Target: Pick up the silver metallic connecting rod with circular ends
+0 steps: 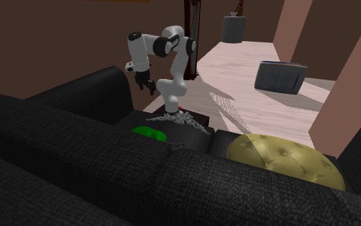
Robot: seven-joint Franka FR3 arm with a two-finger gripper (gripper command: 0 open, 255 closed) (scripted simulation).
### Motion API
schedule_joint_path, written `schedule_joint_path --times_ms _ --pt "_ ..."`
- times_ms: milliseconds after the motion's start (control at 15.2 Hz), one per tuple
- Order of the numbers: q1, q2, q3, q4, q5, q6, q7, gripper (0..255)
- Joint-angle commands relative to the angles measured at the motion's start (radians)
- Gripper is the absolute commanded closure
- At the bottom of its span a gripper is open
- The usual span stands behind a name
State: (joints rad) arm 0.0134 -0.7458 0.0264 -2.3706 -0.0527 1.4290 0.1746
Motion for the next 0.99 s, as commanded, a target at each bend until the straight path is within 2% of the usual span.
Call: schedule_joint_path --times_ms 0,462,924 --pt "0.000 0.000 0.000 0.000 0.000 0.000 0.000 0" --pt "-0.017 -0.025 0.189 -0.069 0.183 0.091 0.391 0" --pt "-0.056 0.063 0.396 -0.051 0.327 0.237 0.773 0"
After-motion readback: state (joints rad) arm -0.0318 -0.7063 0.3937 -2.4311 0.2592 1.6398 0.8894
